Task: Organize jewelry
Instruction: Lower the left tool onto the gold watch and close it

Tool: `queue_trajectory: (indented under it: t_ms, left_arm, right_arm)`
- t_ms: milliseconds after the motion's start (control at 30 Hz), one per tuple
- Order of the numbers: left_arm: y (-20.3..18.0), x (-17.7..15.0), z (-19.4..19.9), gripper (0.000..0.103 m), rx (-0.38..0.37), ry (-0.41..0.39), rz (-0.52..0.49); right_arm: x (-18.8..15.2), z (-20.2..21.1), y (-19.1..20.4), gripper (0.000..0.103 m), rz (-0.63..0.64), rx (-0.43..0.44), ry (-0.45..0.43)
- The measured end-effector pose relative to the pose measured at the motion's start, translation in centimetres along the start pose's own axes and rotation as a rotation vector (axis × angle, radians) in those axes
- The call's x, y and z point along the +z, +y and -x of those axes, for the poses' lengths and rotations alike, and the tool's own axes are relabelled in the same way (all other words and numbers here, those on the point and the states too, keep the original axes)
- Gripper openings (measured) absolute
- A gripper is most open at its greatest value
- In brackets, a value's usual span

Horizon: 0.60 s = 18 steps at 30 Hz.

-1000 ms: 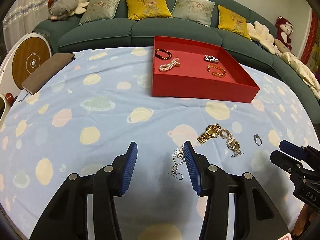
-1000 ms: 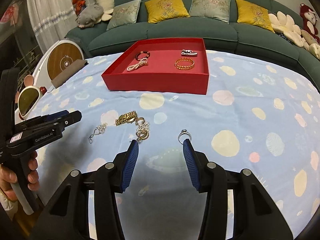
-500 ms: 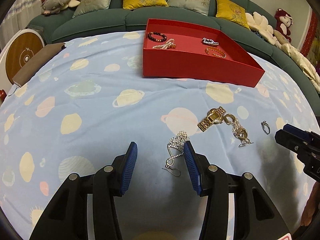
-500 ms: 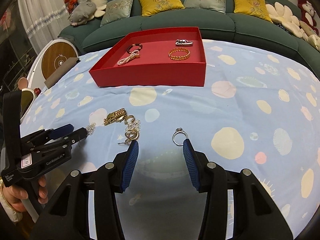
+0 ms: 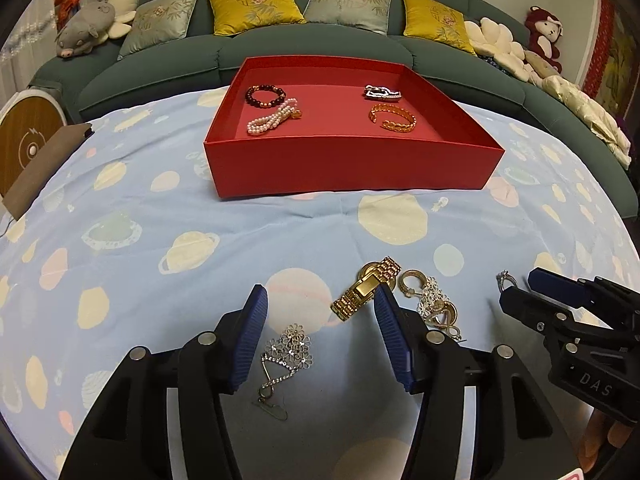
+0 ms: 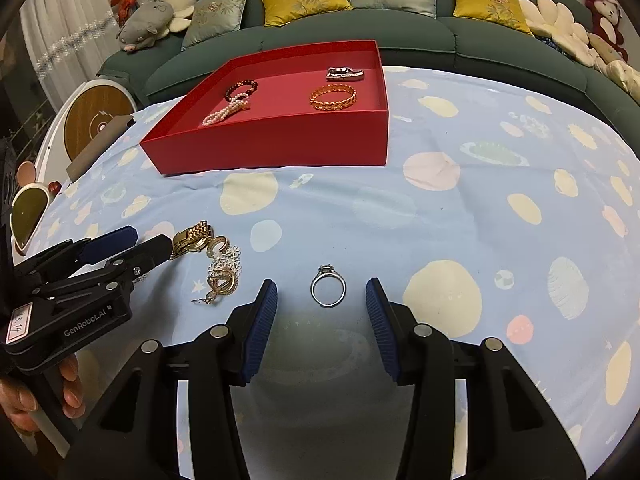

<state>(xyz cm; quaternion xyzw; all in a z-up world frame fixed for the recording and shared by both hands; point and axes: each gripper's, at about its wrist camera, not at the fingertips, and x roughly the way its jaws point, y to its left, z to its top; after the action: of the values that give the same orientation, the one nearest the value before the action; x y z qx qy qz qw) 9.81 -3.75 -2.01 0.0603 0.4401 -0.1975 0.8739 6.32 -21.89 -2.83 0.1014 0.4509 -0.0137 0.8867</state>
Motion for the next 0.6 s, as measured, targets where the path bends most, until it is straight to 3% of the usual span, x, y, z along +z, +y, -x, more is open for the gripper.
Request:
queue_trajectory:
  t_ms: [267, 433, 600]
  left_arm:
    - [-0.6, 0.3, -1.0, 0.052, -0.023, 0.004, -0.027]
    - [-1.0, 0.4, -1.2, 0.013, -0.077, 0.017, -0.042]
    - [-0.5, 0.5, -1.1, 0.01, -0.103, 0.023, -0.025]
  right_arm:
    - [0.2, -0.2, -0.5, 0.045, -0.021, 0.016, 0.007]
    - [0.5, 0.0, -0.3, 0.045, -0.024, 0.029, 0.002]
    - [0.8, 0.1, 0.1, 0.045, -0.021, 0.038, -0.004]
